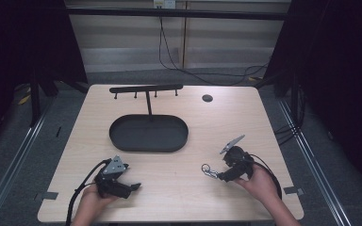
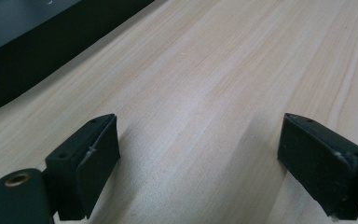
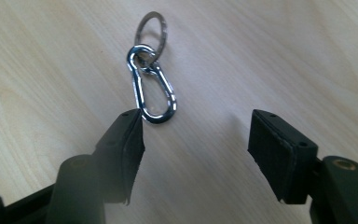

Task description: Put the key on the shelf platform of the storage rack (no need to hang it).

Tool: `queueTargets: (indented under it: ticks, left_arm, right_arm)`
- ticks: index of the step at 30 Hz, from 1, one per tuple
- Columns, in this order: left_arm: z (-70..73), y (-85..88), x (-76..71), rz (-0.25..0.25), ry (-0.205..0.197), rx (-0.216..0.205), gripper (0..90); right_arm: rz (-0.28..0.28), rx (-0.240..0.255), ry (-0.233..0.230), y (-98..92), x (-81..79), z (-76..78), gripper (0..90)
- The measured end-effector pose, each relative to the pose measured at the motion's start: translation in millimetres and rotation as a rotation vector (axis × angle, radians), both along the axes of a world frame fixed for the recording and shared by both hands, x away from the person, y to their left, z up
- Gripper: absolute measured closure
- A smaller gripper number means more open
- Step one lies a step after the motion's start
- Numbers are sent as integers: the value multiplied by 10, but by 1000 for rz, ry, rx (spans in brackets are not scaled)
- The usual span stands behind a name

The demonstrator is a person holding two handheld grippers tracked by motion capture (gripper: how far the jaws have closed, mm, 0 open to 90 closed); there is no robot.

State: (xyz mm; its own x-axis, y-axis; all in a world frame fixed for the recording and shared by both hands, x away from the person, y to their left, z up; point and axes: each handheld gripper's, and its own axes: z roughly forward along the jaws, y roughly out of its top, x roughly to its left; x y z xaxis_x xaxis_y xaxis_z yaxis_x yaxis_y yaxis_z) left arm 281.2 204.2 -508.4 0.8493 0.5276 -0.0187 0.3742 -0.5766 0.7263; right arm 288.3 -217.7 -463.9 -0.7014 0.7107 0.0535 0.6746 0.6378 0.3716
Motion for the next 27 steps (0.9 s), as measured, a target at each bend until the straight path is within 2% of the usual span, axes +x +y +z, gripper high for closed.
queueTargets:
  ticks: [3,6,9,14,20,24,27]
  left_arm:
    - [0,0,-1,0,2,0,123]
    - [0,0,-1,0,2,0,123]
    - [0,0,-1,0,2,0,123]
    - [0,0,-1,1,2,0,123]
    - [0,0,-1,1,2,0,123]
    - [0,0,-1,1,2,0,123]
    - [0,0,-1,1,2,0,123]
  right_arm:
    - [26,-22,5,62,13,6,378]
    - [61,-42,35,176,52,-6,408]
    - [65,-57,56,235,65,-19,419]
    - [111,-92,75,341,108,-46,455]
    - [130,-107,92,398,136,-43,479]
    - [142,-148,113,449,166,-33,493]
    - [153,-153,114,462,177,-44,500]
